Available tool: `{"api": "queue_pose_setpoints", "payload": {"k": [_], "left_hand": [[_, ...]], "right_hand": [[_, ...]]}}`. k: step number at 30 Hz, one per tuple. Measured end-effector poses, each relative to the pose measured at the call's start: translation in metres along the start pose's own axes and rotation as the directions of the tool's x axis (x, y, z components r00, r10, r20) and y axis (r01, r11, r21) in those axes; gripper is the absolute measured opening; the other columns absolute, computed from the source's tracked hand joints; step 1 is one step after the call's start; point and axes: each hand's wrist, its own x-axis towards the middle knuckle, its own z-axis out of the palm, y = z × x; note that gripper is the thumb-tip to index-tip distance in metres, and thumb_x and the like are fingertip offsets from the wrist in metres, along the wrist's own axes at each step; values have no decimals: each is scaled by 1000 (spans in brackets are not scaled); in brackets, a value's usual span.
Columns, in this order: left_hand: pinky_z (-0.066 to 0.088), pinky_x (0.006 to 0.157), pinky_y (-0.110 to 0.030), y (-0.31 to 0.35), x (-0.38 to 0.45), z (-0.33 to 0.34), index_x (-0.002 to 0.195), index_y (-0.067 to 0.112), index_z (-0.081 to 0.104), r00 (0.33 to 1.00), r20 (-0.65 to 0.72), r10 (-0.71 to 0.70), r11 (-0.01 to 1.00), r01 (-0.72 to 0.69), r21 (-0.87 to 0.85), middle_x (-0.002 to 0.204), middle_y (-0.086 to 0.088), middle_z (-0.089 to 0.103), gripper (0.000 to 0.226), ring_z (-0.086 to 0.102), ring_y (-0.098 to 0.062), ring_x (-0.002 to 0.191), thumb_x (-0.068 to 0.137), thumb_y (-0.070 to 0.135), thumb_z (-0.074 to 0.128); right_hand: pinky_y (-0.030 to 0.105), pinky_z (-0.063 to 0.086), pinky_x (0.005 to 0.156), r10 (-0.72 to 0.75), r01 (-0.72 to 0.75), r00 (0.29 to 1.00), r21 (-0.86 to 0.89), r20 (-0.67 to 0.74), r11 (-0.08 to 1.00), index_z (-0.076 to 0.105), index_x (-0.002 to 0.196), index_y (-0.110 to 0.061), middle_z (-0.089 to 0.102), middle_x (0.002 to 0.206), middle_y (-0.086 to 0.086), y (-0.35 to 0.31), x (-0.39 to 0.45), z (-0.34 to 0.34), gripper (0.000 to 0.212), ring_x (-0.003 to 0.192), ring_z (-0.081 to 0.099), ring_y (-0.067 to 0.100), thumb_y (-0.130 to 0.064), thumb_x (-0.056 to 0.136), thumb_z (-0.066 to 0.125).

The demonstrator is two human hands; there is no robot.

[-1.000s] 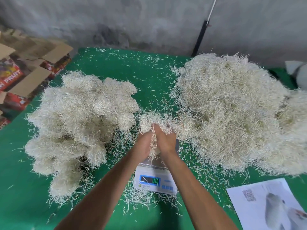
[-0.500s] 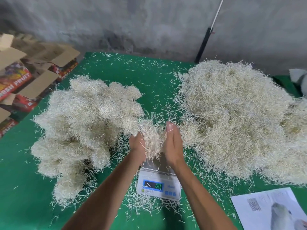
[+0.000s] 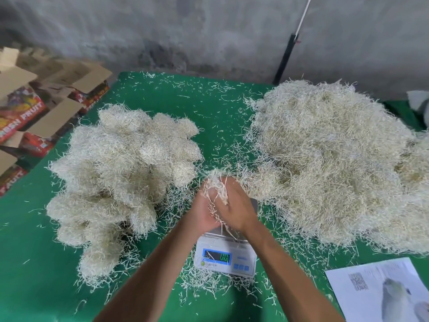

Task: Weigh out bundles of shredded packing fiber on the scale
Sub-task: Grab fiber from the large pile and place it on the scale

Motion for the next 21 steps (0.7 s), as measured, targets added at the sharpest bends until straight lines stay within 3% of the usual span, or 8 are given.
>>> {"api": "queue_pose_setpoints", "payload": {"k": [2, 4, 6, 9, 11, 14, 17, 21], "left_hand": [[50, 101, -32, -7, 8, -2, 137, 12, 46, 968, -250, 1, 994, 27, 108, 106, 7, 57, 47, 61, -23, 111, 94, 21, 65], [54, 86, -26, -14, 15, -1, 134, 10, 50, 948, -309, 73, 981, -13, 193, 96, 8, 58, 41, 64, -25, 106, 95, 14, 62], [56, 88, -36, -17, 24, 5, 142, 17, 47, 968, -245, -45, 998, 56, 37, 112, -3, 65, 43, 65, -28, 107, 103, 33, 49], [45, 106, -49, -25, 28, 4, 150, 23, 39, 925, -379, -3, 948, 123, 293, 147, -9, 47, 61, 55, -31, 124, 102, 60, 36], [53, 86, -34, -34, 24, -7, 144, 23, 45, 842, -499, 203, 899, 42, 436, 142, -10, 53, 49, 62, -19, 108, 102, 47, 49], [39, 51, -11, -49, 21, -21, 138, 9, 51, 828, -494, 264, 850, 42, 525, 129, -15, 59, 42, 53, -2, 72, 103, 33, 51], [51, 55, -25, -46, 17, -21, 115, -11, 56, 813, -499, 301, 857, -1, 515, 101, -33, 61, 38, 56, -19, 65, 103, 24, 47], [49, 66, -39, -43, 12, -22, 81, 12, 60, 802, -504, 320, 885, -64, 461, 62, -5, 46, 24, 39, -15, 56, 101, 15, 46]], "right_hand": [[45, 40, 110, 12, -12, 1000, -13, 17, 1000, 30, 153, -34, 46, 154, 1, 9, -3, 0, 72, 134, 47, 13, -81, 98, 28], [46, 39, 111, 110, -112, 993, 37, 53, 993, 18, 158, -39, 33, 164, -2, 20, -2, -6, 87, 136, 45, 14, -88, 90, 39], [48, 47, 107, 175, -185, 977, 81, 124, 979, 15, 159, -41, 36, 161, -2, 30, -7, -10, 90, 119, 56, 10, -82, 88, 53], [49, 49, 107, 147, -144, 987, -42, 71, 989, 21, 158, -39, 45, 151, 1, 46, -15, -14, 81, 111, 59, 14, -61, 93, 63], [47, 44, 111, 104, -92, 989, -112, 108, 989, 19, 157, -41, 44, 153, 3, 55, -16, -18, 83, 123, 57, 21, -60, 91, 65], [45, 35, 119, 145, -83, 940, -205, 309, 975, 16, 160, -38, 34, 163, 5, 69, -17, -25, 98, 145, 41, 29, -70, 84, 68], [40, 34, 112, 228, -287, 930, 180, 290, 941, 28, 157, -43, 31, 164, -6, 71, -26, -43, 99, 140, 37, 13, -83, 76, 68], [36, 44, 104, 310, -286, 950, 497, 35, 819, 60, 132, -45, 60, 133, -22, 69, -37, -55, 65, 112, 58, -14, -87, 84, 49]]}}
